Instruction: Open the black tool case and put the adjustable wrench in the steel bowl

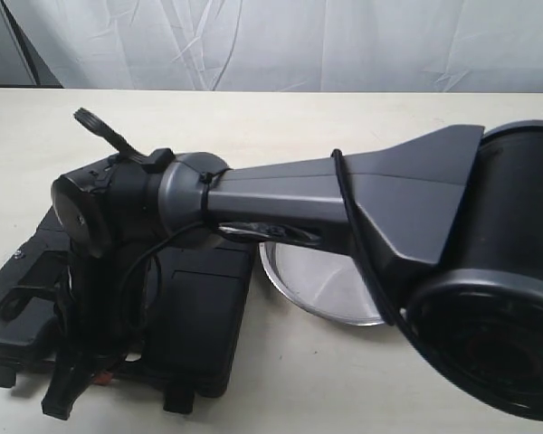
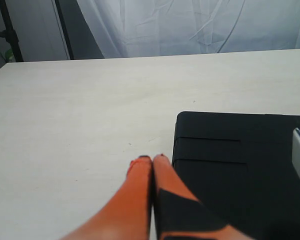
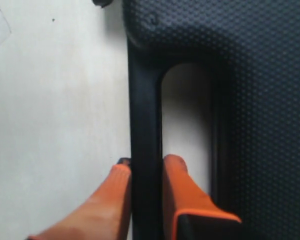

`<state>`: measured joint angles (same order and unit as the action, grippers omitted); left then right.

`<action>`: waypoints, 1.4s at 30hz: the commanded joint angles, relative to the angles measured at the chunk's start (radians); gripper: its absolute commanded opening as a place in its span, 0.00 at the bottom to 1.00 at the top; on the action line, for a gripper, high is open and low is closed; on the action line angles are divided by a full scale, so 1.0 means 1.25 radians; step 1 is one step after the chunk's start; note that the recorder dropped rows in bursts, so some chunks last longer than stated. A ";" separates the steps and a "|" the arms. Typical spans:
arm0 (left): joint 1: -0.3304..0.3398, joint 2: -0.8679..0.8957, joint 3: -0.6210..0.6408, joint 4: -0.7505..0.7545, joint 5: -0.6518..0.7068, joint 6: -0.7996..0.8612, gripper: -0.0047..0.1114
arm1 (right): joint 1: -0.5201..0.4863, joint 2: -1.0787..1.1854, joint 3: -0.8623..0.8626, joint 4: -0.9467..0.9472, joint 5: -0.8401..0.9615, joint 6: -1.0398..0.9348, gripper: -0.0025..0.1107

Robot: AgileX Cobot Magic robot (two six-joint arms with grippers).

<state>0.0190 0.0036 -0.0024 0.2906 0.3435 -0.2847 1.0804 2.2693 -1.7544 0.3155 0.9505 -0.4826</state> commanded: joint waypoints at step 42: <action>0.000 -0.003 0.002 0.001 -0.006 -0.001 0.04 | -0.036 -0.215 -0.150 -0.234 0.100 0.098 0.01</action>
<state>0.0190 0.0036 -0.0024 0.2925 0.3435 -0.2847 1.0347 2.0277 -1.9256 -0.0838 1.0919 -0.3260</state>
